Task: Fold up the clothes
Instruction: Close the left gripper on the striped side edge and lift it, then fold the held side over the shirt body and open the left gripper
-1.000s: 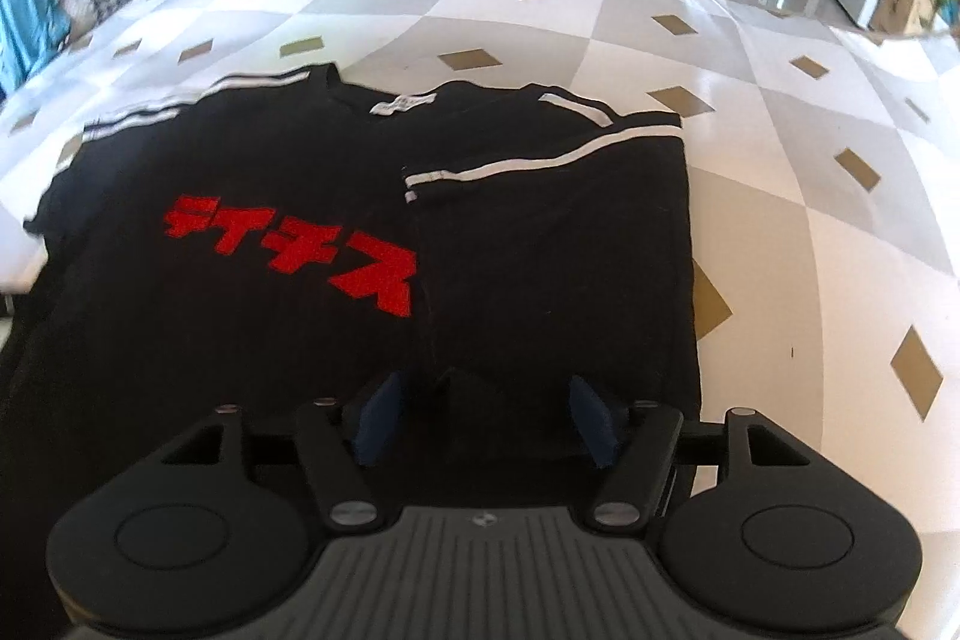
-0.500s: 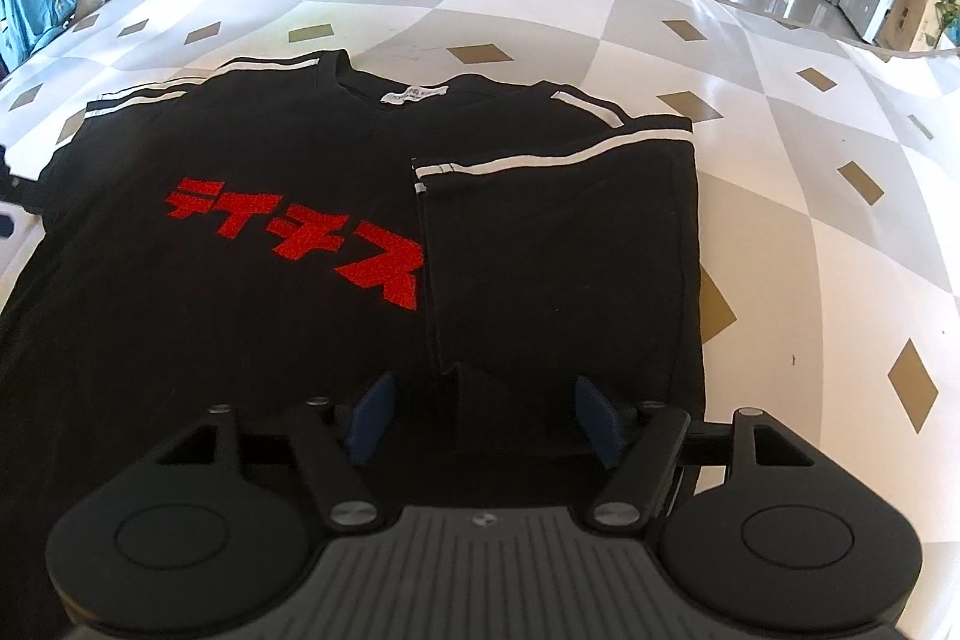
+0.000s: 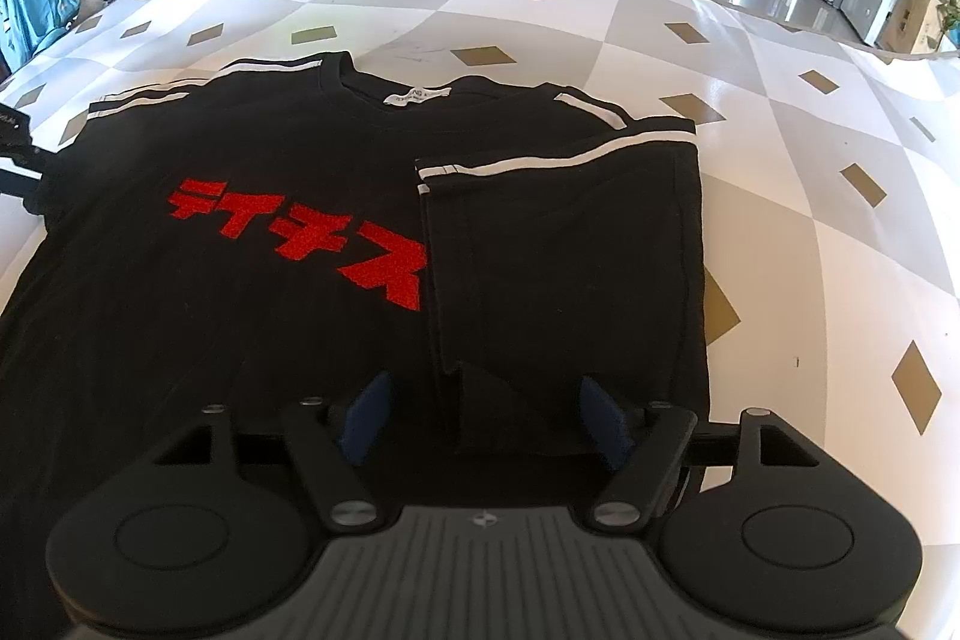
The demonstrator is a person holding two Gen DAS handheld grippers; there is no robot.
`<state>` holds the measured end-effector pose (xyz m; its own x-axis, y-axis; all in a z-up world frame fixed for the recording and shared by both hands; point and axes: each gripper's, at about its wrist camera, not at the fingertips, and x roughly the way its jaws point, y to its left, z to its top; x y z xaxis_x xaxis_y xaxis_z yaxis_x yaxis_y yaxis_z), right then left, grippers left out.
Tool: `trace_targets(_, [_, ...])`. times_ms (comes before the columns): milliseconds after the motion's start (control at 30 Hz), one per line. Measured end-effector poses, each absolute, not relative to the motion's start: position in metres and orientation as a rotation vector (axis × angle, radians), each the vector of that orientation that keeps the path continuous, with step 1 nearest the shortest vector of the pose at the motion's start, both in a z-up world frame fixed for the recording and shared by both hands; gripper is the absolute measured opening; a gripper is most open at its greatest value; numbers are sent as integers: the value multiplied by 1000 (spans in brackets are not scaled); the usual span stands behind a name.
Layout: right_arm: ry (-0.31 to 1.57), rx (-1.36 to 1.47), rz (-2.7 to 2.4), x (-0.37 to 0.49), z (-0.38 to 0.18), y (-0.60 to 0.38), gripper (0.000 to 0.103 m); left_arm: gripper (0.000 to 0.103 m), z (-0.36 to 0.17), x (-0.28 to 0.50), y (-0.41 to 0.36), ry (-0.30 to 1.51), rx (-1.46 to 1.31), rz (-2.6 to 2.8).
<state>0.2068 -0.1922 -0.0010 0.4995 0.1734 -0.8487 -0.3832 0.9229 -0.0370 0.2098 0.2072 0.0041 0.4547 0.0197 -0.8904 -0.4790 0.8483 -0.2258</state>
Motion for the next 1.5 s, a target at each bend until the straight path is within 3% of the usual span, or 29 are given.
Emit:
trace_targets(233, [993, -233, 341, 207, -1, -193, 71, 39, 5, 221, 196, 1072, -438, 338])
trace_targets(333, [998, -234, 341, 207, -1, -192, 71, 22, 5, 222, 195, 1069, -446, 341])
trace_targets(433, [1002, -234, 340, 208, -1, -192, 71, 16, 4, 220, 197, 1062, -477, 348])
trace_targets(933, [1005, -236, 341, 210, -1, -191, 71, 12, 21, 211, 195, 934, -660, 349])
trace_targets(1200, [1004, -235, 339, 209, -1, -191, 72, 12, 43, 213, 133, 898, -559, 104])
trace_targets(1333, [1004, -234, 338, 209, -1, -191, 72, 14, 33, 214, 87, 975, -471, -85])
trace_targets(1400, [1004, -235, 340, 209, -1, -191, 72, 21, 25, 212, 65, 1025, -391, -138])
trace_targets(1500, [1005, -236, 342, 209, -1, -191, 72, 46, 22, 206, 49, 1039, -316, -149])
